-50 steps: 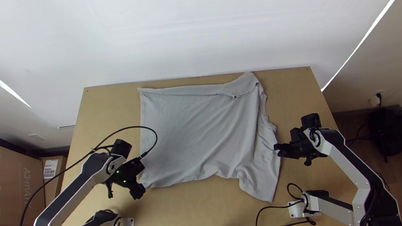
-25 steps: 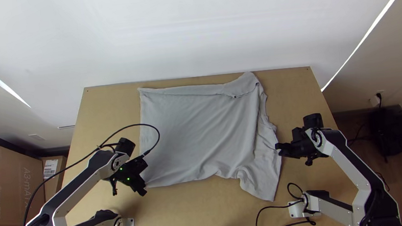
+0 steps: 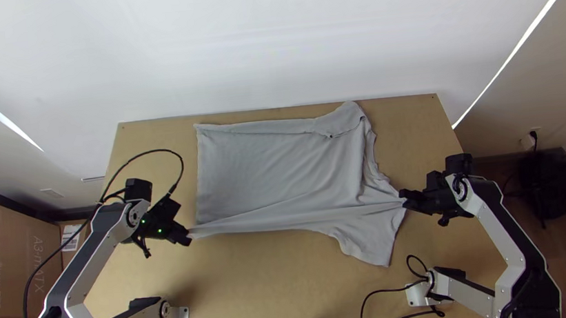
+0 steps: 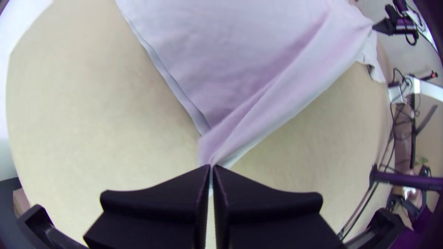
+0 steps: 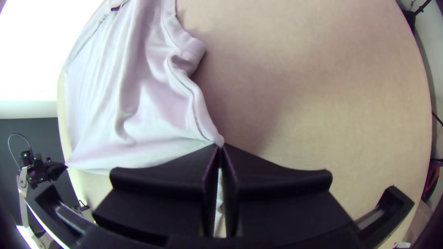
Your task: Fold the t-shirt
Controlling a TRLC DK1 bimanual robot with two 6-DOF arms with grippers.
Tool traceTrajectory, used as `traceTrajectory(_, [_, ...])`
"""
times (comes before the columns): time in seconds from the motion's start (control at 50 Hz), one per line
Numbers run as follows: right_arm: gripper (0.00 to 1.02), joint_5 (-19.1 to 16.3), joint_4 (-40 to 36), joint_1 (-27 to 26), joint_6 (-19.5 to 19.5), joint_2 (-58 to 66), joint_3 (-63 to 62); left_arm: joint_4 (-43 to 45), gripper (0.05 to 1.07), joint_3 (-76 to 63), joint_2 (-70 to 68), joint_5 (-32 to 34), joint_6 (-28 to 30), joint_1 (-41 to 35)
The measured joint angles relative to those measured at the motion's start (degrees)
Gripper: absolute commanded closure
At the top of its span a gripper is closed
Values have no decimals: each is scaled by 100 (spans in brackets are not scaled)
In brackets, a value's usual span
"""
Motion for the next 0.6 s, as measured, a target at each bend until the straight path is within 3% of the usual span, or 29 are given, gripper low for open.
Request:
traceTrajectory(0.26, [100, -236, 433, 251, 50, -654, 929, 302, 105, 1458, -94, -85, -1193, 0])
traceTrajectory(0.6, [100, -404, 1554, 577, 396, -584, 2299, 833, 105, 3539, -63, -839, -2441, -31])
